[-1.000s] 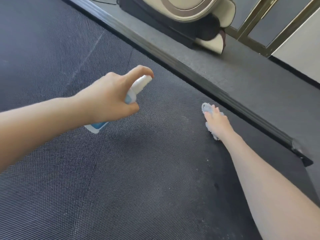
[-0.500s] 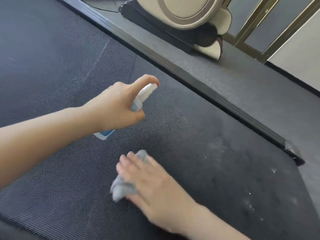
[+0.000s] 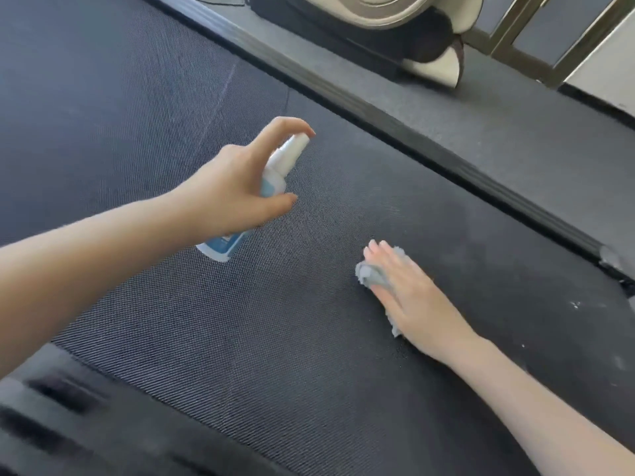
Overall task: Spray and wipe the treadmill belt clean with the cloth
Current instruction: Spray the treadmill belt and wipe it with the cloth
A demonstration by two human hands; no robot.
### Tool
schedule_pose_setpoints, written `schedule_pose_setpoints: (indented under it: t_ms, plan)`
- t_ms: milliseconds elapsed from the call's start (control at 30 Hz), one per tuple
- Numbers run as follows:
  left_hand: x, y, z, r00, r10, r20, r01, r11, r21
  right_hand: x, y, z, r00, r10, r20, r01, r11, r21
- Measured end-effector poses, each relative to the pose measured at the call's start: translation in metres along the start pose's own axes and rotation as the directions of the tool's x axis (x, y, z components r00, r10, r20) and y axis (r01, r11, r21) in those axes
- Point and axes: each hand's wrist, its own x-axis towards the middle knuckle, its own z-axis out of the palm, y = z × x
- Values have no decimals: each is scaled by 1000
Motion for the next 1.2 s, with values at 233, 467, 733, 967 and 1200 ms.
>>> schedule_pose_setpoints:
  t_ms: [233,467,733,967,1200]
  plan:
    - [-15,1,-11,998,-49,37,49,999,-2,57,84,-28,849,525,-51,-524,851,37]
    - [-14,4,-4,994,-19,107,23,999,-31,81,30,-17,948,303,-97,-314,940,-132]
    - [-1,2,-5,997,11,82,-8,999,-32,25,-117,24,933,-346,98,349,937,-16]
    - [11,3,-6,996,39,80,-32,995,-90,-33,-136,30,852,-497,164,510,859,-40]
    - [21,14,7,986,75,147,-50,984,-169,-63,-121,19,886,-403,228,430,899,-81]
